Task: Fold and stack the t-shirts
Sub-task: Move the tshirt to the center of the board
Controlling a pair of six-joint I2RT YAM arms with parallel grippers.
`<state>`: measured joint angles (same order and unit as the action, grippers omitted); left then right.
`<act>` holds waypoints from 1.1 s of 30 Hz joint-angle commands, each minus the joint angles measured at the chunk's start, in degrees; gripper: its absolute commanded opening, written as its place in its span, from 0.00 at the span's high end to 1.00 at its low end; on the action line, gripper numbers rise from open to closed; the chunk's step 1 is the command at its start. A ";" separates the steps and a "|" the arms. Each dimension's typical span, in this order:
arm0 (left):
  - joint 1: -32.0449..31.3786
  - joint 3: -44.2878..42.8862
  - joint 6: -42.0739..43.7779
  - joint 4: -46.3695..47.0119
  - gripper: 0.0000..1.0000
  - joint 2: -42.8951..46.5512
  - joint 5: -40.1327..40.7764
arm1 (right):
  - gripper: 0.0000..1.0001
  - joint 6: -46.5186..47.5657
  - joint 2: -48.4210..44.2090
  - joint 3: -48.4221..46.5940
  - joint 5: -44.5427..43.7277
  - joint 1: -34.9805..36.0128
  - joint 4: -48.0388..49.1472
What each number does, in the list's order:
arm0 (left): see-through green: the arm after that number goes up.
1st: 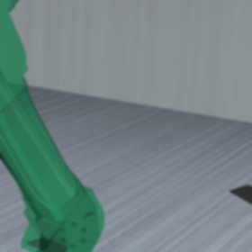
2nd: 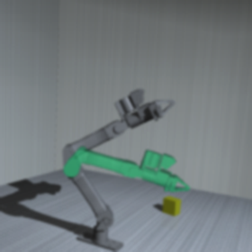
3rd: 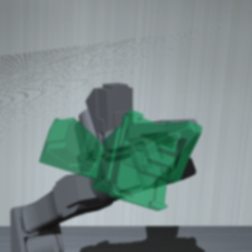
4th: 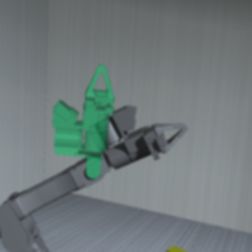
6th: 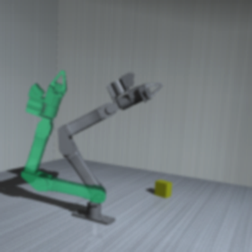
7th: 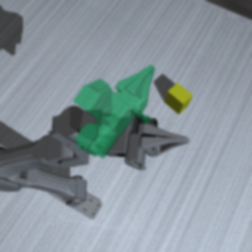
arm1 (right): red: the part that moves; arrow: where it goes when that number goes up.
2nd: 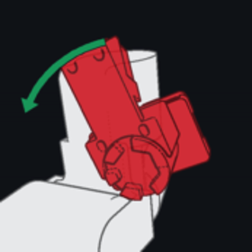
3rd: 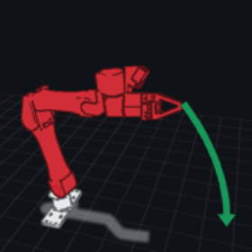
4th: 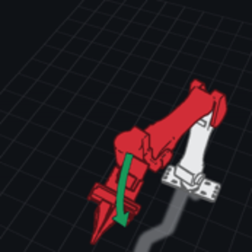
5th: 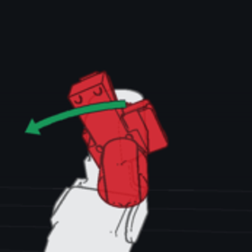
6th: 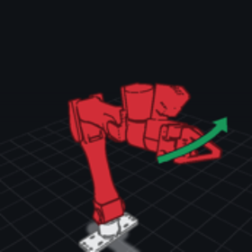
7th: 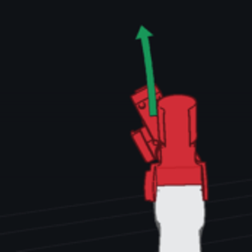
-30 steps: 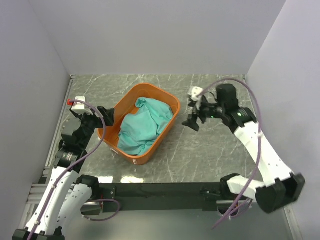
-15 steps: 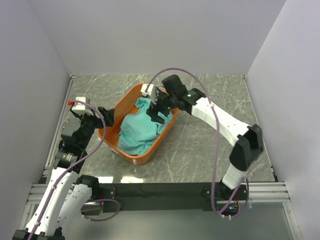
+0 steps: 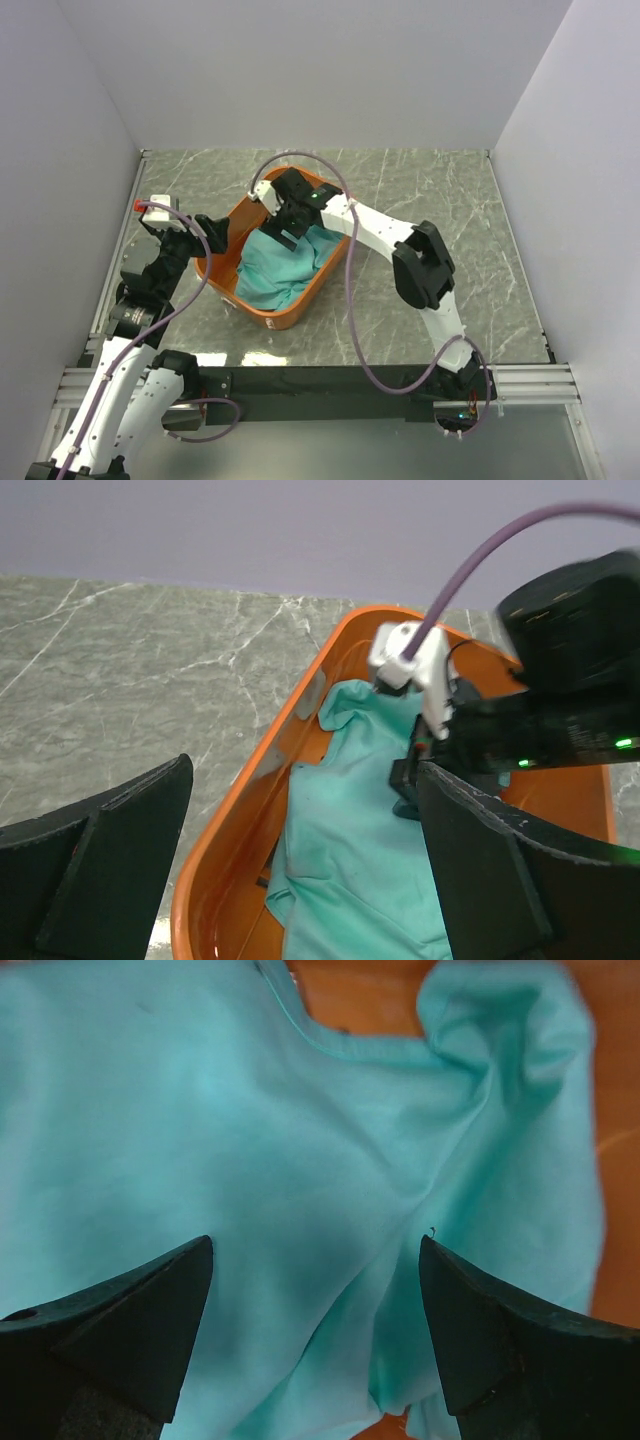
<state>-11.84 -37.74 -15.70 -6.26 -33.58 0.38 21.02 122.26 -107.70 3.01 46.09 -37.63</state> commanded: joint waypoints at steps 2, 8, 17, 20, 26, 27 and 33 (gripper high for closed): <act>-0.03 -2.08 0.85 2.75 0.01 0.62 -1.52 | 0.12 -3.61 2.72 -2.69 -7.38 -0.12 0.01; -0.03 -2.08 0.85 2.66 0.01 0.71 -1.35 | 0.55 -3.88 4.57 -4.36 -6.35 0.06 -1.40; -0.03 -1.99 0.85 2.75 0.01 0.80 -1.79 | 1.00 1.47 -16.06 -13.31 4.90 -0.47 -6.40; -0.03 -1.99 0.85 2.83 0.01 1.06 -1.53 | 1.00 2.62 -23.80 -15.77 1.49 -1.08 -5.27; -0.03 -1.99 0.94 2.83 0.01 0.89 -1.61 | 1.00 0.44 -35.76 -13.86 -7.40 -9.24 -1.93; -0.03 -1.90 0.94 2.83 0.01 0.97 -1.79 | 1.00 -0.88 -38.21 -14.03 -6.88 -11.43 -1.66; -0.03 -1.99 0.94 2.92 0.01 0.98 -2.05 | 1.00 -5.20 -49.45 -7.63 -3.62 -26.74 1.50</act>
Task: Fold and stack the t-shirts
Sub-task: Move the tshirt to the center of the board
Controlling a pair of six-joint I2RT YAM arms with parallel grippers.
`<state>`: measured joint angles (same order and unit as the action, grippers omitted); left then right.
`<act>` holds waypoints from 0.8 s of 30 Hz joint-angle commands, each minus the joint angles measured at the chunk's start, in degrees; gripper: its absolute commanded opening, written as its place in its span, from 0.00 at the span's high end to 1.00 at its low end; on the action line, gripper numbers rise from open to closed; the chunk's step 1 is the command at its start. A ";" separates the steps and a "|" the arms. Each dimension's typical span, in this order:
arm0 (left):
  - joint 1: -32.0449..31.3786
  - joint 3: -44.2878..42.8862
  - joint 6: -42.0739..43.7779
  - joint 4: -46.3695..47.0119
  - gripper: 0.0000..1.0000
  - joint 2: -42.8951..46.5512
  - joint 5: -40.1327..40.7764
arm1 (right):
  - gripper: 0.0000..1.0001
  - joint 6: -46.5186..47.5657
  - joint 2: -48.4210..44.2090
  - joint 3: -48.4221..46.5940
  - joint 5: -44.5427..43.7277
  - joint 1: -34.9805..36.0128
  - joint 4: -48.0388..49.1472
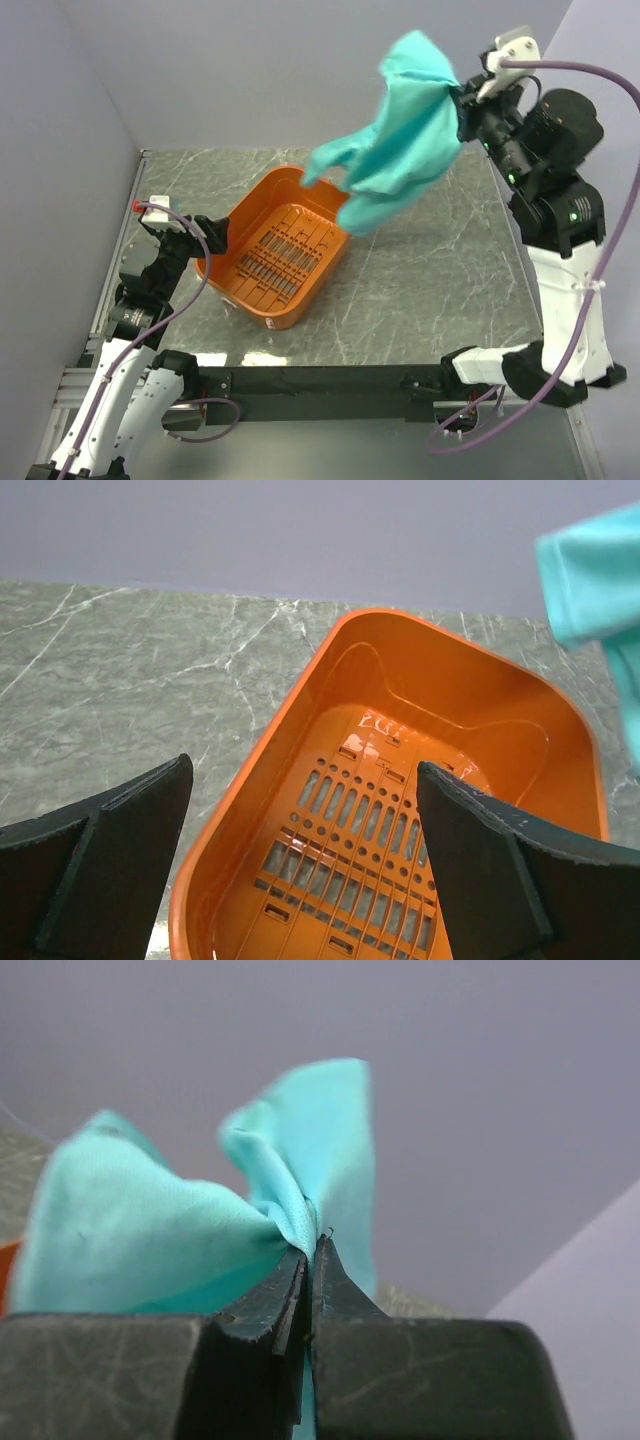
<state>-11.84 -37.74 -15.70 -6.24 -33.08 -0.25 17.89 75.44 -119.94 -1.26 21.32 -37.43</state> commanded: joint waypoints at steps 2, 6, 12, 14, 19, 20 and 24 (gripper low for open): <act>-0.03 -1.90 0.85 2.81 0.01 0.30 -1.86 | 1.00 -2.16 -5.11 9.69 1.08 -3.91 2.53; -0.03 -1.90 0.76 2.99 0.01 0.12 -2.30 | 1.00 -2.33 -9.95 20.60 1.08 -6.99 5.61; -0.03 -1.81 0.76 3.16 0.00 -0.05 -3.53 | 1.00 -3.39 -11.46 37.05 7.49 -8.49 11.32; -0.03 -1.73 0.67 3.25 0.01 -0.14 -3.97 | 1.00 -4.09 -10.67 37.41 9.43 -8.66 11.50; -0.03 -1.81 0.76 3.34 0.01 -0.05 -4.41 | 1.00 -6.28 -8.38 33.11 11.71 -9.36 9.83; -0.03 -1.81 0.76 3.34 0.01 -0.05 -4.49 | 1.00 -6.46 -8.47 33.28 12.24 -9.54 10.09; -0.03 -1.81 0.76 3.51 0.01 0.12 -5.37 | 1.00 -6.55 -10.83 39.50 12.59 -11.56 12.72</act>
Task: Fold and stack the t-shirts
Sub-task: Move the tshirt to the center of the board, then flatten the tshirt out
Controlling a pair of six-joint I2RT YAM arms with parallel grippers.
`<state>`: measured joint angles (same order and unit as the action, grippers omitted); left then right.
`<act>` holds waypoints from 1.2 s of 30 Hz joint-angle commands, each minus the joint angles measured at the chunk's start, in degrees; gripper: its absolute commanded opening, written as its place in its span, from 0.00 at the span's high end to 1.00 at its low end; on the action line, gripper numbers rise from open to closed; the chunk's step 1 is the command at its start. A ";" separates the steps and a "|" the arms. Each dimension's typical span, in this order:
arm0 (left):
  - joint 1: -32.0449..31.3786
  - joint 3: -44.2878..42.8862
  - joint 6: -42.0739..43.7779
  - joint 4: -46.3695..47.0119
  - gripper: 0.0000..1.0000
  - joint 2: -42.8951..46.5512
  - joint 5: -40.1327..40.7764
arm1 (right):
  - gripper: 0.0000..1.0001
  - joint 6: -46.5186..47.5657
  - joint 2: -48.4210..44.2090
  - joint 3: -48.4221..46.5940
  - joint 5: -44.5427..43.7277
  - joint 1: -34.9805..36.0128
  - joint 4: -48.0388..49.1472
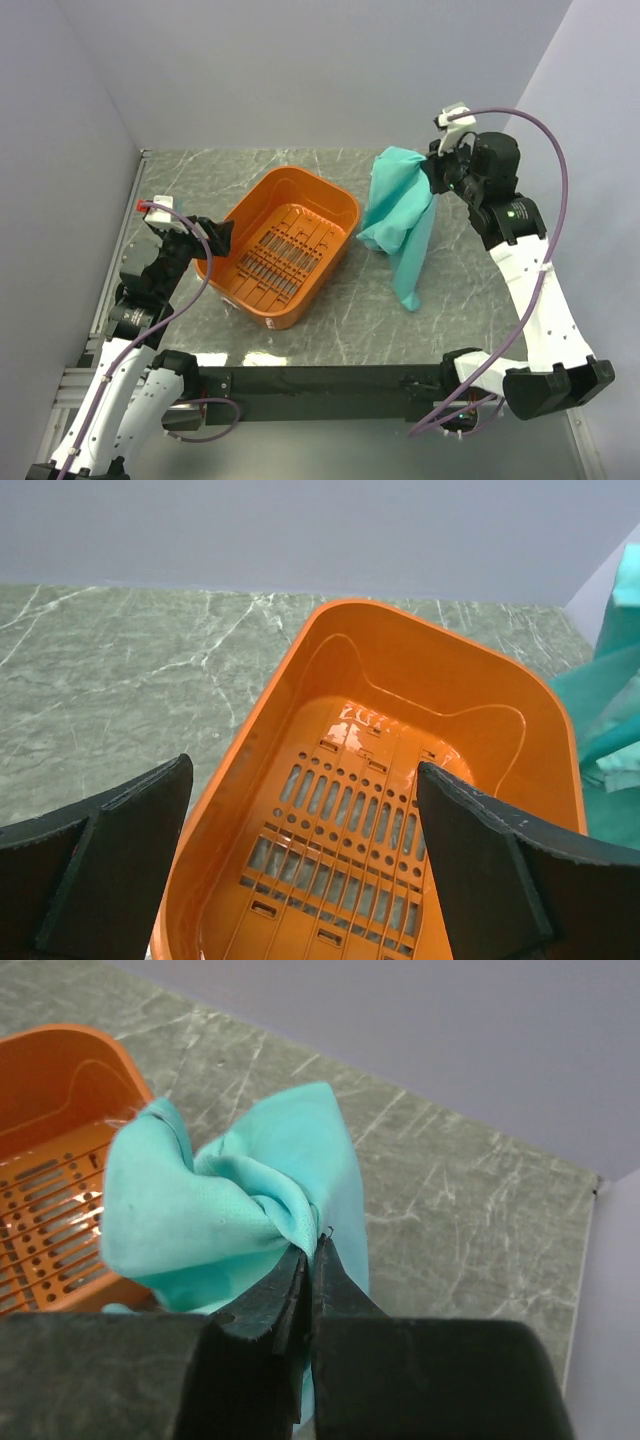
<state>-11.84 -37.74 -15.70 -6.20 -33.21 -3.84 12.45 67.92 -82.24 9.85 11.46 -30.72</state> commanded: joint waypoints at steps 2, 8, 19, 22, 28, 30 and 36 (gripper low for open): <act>-0.03 -1.73 0.67 3.82 0.01 0.17 -3.45 | 1.00 -0.85 -4.63 8.01 1.75 -3.11 8.12; -0.20 -1.46 -0.55 5.76 0.01 -0.80 -14.16 | 0.32 1.44 -9.20 23.16 2.98 -5.74 11.29; -16.96 -12.95 -1.70 -1.43 0.09 -16.60 -8.96 | 0.00 1.08 -22.21 40.30 37.33 -22.18 16.57; -28.57 -20.23 -0.21 -7.67 0.08 -25.39 3.60 | 0.00 1.09 -22.04 40.23 43.31 -23.06 15.08; -42.38 -36.58 0.50 -21.03 0.11 -46.39 18.76 | 0.04 2.49 -20.02 38.56 43.77 -23.77 11.83; -45.28 -40.21 0.41 -25.94 0.13 -53.51 23.16 | 0.05 2.84 -19.49 38.12 43.68 -24.03 10.95; -48.98 -50.40 -1.87 -32.47 0.20 -65.92 32.03 | 0.05 2.67 -20.63 38.20 43.50 -24.21 11.12</act>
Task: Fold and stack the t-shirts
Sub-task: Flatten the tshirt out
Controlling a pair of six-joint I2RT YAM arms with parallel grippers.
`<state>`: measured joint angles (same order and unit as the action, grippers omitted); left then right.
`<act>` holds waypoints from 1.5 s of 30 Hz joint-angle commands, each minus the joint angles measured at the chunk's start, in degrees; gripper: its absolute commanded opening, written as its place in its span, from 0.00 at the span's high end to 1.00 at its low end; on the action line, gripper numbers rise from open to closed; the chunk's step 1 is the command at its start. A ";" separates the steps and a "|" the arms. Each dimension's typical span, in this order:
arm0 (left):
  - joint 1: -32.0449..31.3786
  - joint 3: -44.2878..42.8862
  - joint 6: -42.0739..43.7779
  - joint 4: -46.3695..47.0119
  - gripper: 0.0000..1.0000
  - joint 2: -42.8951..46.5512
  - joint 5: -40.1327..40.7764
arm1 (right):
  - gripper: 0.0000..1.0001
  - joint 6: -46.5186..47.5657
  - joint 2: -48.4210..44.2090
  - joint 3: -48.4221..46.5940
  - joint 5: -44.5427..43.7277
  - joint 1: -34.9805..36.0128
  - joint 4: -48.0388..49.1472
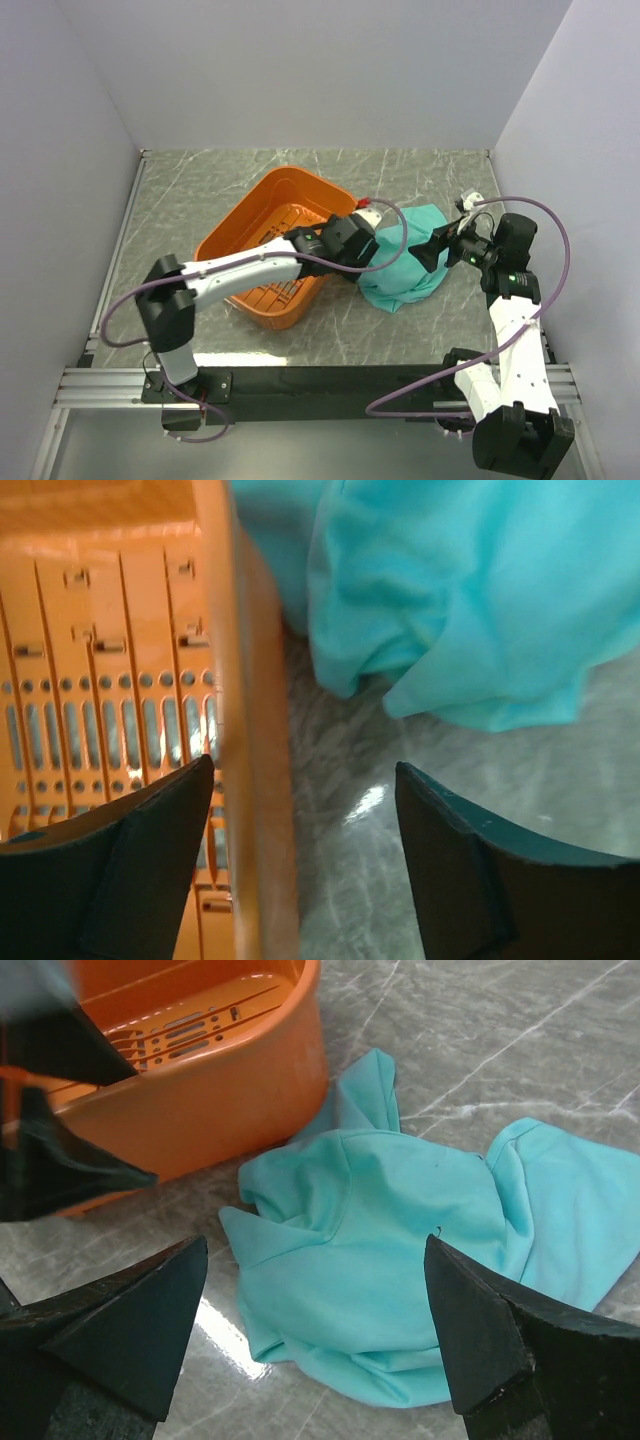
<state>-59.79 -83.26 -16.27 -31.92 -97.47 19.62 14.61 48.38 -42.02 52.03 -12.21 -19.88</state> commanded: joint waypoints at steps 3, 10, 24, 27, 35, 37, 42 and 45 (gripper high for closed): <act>-1.03 -7.34 -3.06 -9.47 0.30 -5.18 12.09 | 0.06 0.24 -1.36 -2.01 1.49 -0.54 0.28; -0.77 -6.30 -3.59 -10.70 0.83 -7.21 15.18 | 0.07 0.15 -1.36 -2.36 1.41 -0.71 0.10; 27.78 3.19 11.16 5.71 0.99 6.59 11.85 | 0.07 0.33 -1.97 -2.36 2.20 -1.15 -0.16; 35.51 1.80 15.39 11.78 0.99 5.89 10.80 | 0.07 0.42 -2.15 -2.36 2.55 -1.15 -0.07; 48.54 -9.45 14.69 11.09 0.99 -6.23 3.67 | 0.07 0.50 -2.15 -2.01 3.43 -1.15 -0.34; 49.06 -12.26 15.39 11.18 0.99 -9.47 4.72 | 0.07 0.33 -1.97 -1.93 3.60 -1.15 -0.16; 51.00 -19.37 15.66 8.90 0.99 -15.20 5.00 | 0.07 0.42 -1.36 -1.75 3.78 -1.15 -0.25; 52.14 -21.67 15.66 7.84 0.87 -17.57 3.50 | 0.07 0.51 -1.27 -1.75 3.87 -1.15 -0.16</act>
<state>-8.91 -99.72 -2.52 -25.71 -115.31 22.74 14.66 47.22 -42.09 54.74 -12.93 -20.62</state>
